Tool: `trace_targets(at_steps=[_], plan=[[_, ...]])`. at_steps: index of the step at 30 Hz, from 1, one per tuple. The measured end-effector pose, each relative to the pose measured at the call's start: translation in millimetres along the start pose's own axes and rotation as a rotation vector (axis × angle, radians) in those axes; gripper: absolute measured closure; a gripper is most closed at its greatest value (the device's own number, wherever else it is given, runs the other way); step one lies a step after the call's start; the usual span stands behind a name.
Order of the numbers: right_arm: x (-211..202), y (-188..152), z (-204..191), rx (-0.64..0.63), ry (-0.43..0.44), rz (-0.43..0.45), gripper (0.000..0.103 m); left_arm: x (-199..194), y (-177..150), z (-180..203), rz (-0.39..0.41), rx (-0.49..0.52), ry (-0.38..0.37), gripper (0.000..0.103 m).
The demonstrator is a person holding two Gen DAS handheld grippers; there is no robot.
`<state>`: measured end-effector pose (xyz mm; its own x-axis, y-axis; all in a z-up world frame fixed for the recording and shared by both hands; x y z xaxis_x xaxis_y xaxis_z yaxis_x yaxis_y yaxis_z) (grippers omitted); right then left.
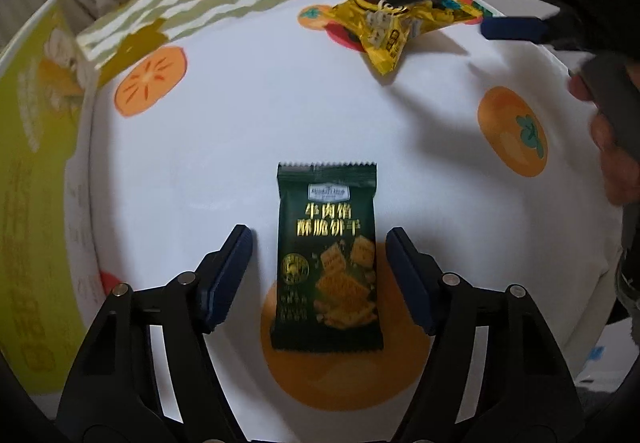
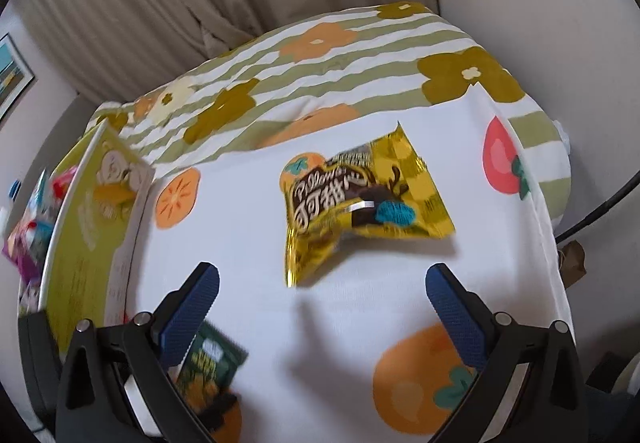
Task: Organize snacks
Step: 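Grasp the green biscuit pack with the left tool while the right tool grasps the gold Pillows bag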
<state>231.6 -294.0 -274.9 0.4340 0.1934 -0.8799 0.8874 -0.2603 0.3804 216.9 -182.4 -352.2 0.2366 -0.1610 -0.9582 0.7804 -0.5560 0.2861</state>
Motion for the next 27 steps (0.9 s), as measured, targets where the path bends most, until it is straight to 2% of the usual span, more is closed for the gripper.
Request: trace_targets(at_steps=[5, 9, 17, 19, 24, 27], plan=[[18, 20, 2, 0.059, 0.004, -0.004, 0.000, 0, 9, -4, 0.007, 0.017, -0.005, 0.054], [30, 33, 3, 0.079, -0.013, -0.013, 0.001, 2, 17, -13, 0.005, 0.008, -0.004, 0.058], [53, 43, 7, 0.087, -0.046, -0.054, 0.024, 3, 25, -18, 0.018, 0.011, 0.002, 0.058], [57, 44, 8, 0.086, -0.051, -0.062, 0.032, 3, 25, -18, 0.017, 0.009, 0.002, 0.058], [58, 45, 11, 0.089, -0.065, -0.063, 0.044, 3, 24, -15, 0.012, 0.008, 0.001, 0.061], [59, 45, 11, 0.078, -0.064, -0.063, 0.056, 3, 26, -16, 0.004, 0.006, 0.003, 0.061]])
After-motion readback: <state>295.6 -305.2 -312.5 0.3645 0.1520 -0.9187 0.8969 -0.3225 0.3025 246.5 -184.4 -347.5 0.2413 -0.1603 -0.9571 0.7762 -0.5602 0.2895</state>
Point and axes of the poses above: each gripper's, at about its wrist camera, not at the fingertips, and x roughly the way its jaws point, z to its right, y to its top, the point moved 7 cm from there along x, roughly the way its jaws point, and after that the axes turned 9 degrees about -z, right-handed, at the moved point
